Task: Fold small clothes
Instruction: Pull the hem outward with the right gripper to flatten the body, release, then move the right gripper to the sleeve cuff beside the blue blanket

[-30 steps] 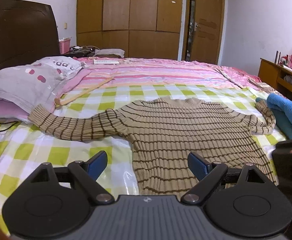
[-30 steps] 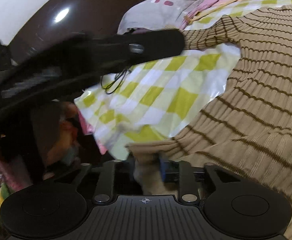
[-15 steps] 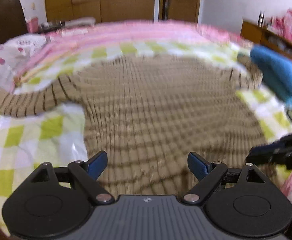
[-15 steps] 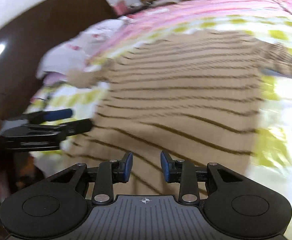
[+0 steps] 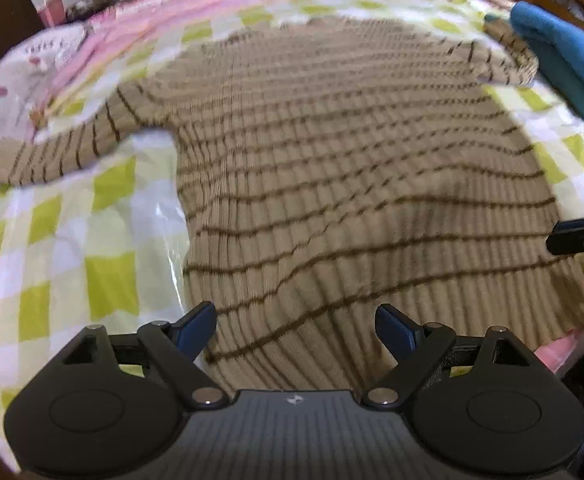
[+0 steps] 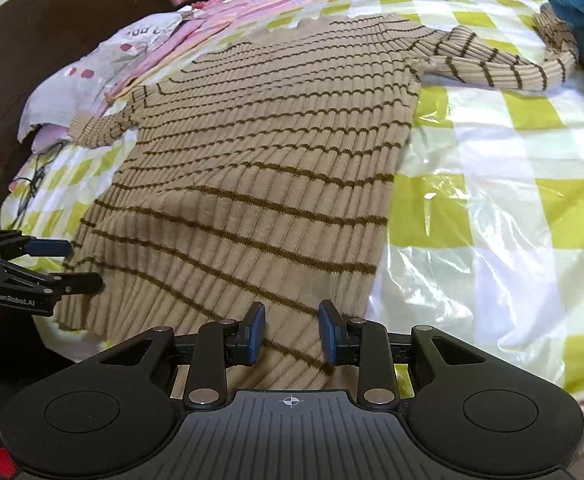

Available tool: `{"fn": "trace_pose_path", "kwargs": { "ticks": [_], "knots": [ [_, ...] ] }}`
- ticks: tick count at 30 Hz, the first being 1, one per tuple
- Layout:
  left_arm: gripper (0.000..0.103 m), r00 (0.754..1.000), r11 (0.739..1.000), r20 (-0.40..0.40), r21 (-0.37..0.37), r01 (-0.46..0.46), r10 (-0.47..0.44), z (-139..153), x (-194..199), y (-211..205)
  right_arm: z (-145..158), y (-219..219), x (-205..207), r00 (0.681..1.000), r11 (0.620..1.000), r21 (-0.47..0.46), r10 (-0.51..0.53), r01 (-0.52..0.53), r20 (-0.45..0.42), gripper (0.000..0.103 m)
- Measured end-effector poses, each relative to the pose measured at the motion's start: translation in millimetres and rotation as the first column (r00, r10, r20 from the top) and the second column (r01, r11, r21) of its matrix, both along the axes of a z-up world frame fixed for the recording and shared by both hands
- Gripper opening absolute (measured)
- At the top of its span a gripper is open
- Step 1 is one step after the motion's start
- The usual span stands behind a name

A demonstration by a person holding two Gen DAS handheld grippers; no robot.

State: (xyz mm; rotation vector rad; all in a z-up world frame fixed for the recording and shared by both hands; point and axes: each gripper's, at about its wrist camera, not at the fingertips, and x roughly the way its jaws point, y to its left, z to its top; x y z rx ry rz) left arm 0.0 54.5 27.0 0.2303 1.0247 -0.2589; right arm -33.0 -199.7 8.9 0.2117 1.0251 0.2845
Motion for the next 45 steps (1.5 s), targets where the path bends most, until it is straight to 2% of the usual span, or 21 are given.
{"fn": "trace_pose_path", "kwargs": {
  "ticks": [3,8,13,18,35,37,45],
  "knots": [
    [0.092,0.997,1.000,0.072,-0.019,0.014,-0.012,17.1,-1.0,-9.7,8.8,-4.5,-4.8,1.000,0.999,0.025,-0.022,0.021,0.016,0.031],
    [0.092,0.987,0.999,0.160,-0.037,0.006,0.000,34.5,10.4,-32.6,28.3,-9.6,-6.1,0.993,0.996,0.067,-0.066,0.060,0.096,0.031],
    [0.093,0.981,0.999,0.196,-0.051,-0.006,0.016,32.4,29.1,-53.8,31.8,-14.5,3.1,0.986,0.992,0.059,-0.117,0.111,0.121,0.031],
    [0.093,0.976,1.000,0.218,-0.021,-0.018,0.022,22.7,44.3,-70.2,31.9,-21.5,13.3,0.977,0.985,0.045,-0.170,0.165,0.131,0.034],
    [0.093,0.987,0.994,0.148,-0.097,-0.051,0.065,-6.1,90.1,-82.8,27.8,-48.3,70.2,0.941,0.950,-0.011,-0.309,0.313,0.137,0.035],
    [0.093,0.987,0.992,0.139,-0.107,-0.061,0.075,-8.3,96.9,-83.6,27.1,-53.1,79.9,0.932,0.940,-0.022,-0.333,0.339,0.145,0.040],
    [0.093,0.990,0.987,0.109,-0.139,-0.080,0.095,-15.3,120.3,-90.6,25.8,-84.8,115.9,0.882,0.891,-0.039,-0.441,0.453,0.164,0.040]
  ]
}}
